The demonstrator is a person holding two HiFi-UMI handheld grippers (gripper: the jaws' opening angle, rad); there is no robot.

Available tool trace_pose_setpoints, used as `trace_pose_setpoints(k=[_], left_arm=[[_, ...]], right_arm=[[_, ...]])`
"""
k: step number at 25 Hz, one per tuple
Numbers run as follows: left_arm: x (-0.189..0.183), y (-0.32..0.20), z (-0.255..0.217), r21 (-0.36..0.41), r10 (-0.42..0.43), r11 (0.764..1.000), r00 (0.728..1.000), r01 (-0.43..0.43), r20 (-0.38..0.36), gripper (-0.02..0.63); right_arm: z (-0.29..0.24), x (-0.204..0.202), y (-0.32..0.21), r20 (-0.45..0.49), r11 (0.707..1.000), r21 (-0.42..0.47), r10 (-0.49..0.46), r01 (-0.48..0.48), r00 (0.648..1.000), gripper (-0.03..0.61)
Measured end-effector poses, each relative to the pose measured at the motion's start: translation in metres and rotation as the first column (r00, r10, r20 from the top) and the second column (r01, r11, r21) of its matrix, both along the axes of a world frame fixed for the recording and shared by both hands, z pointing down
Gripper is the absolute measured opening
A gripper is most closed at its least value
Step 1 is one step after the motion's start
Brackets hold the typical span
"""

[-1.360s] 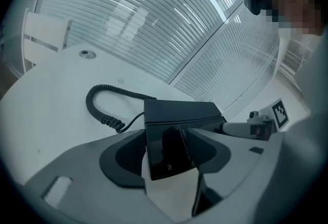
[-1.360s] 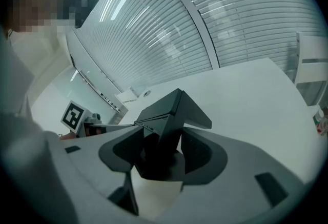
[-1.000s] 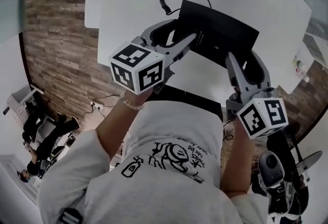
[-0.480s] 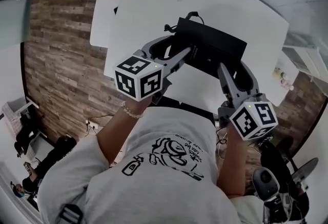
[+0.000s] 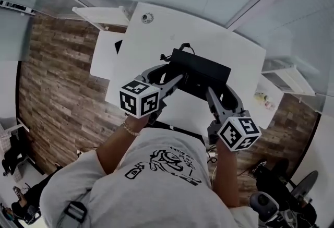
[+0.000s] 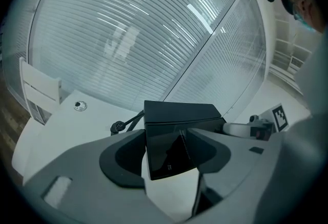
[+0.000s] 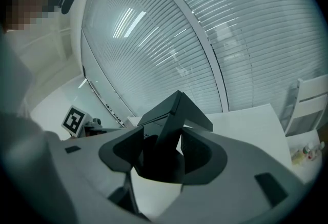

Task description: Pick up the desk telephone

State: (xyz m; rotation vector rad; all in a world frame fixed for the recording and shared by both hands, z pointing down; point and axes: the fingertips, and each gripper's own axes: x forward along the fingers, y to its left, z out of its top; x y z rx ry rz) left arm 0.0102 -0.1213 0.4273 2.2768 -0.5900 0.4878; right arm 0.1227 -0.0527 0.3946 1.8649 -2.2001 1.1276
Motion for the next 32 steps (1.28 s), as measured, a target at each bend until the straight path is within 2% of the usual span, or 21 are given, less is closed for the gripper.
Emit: trace_pose_setpoints(k=[21, 32], left_arm=[[-0.005, 0.011, -0.072, 0.021, -0.002, 1.0, 0.999, 0.003, -0.052, 0.239], [-0.001, 0.021, -0.097, 0.063, 0.004, 0.998, 0.998, 0.0, -0.067, 0.239]], right_arm=[[-0.079, -0.007, 0.01, -0.025, 0.995, 0.097, 0.005, -0.003, 1.0, 0.21], [-0.102, -0.003, 0.022, -0.044, 0.988, 0.153, 0.006, 0.001, 0.999, 0.21]])
